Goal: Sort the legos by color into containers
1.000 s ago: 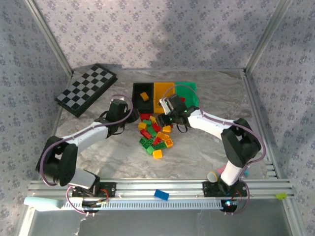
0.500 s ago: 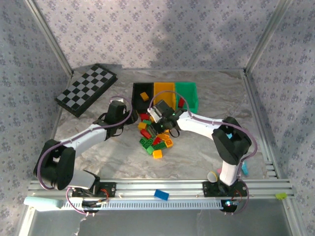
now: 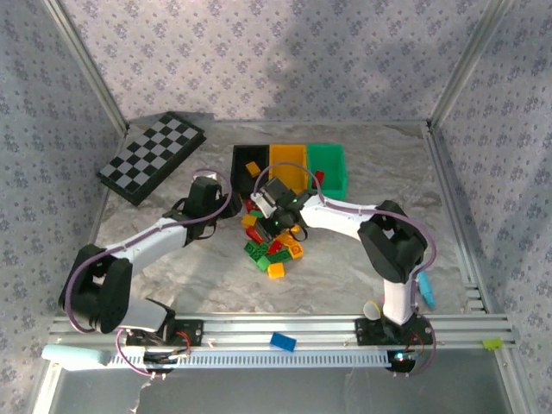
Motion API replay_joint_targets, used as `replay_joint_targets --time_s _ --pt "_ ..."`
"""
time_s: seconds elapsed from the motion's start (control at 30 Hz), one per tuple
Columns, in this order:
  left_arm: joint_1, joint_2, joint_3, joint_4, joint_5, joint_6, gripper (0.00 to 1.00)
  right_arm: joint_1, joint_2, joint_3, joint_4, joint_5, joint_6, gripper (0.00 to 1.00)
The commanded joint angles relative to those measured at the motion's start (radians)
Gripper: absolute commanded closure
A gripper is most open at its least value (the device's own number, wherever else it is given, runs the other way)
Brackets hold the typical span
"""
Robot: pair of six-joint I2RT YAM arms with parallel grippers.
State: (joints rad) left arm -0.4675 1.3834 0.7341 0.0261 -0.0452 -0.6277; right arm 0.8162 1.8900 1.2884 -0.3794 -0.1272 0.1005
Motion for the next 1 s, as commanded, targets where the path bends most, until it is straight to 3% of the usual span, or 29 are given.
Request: replay_joint_targets --time_s 0.0,0.17,0.53,0.97 --pt "-0.007 -0.003 0.016 -0.005 -0.012 0.019 0.41 0.000 0.030 0.029 -0.043 0.027 0.011 0.60" --pt "-0.008 0.005 0.016 0.005 -0.010 0.016 0.41 0.004 0.049 0.049 -0.072 0.091 -0.013 0.58" --pt "-0.010 0.025 0.025 0.009 0.003 0.012 0.41 0.060 0.052 0.078 -0.081 0.101 -0.026 0.58" --pt "-0.009 0.019 0.019 0.007 0.001 0.013 0.41 0.013 0.065 0.061 -0.098 0.127 -0.019 0.58"
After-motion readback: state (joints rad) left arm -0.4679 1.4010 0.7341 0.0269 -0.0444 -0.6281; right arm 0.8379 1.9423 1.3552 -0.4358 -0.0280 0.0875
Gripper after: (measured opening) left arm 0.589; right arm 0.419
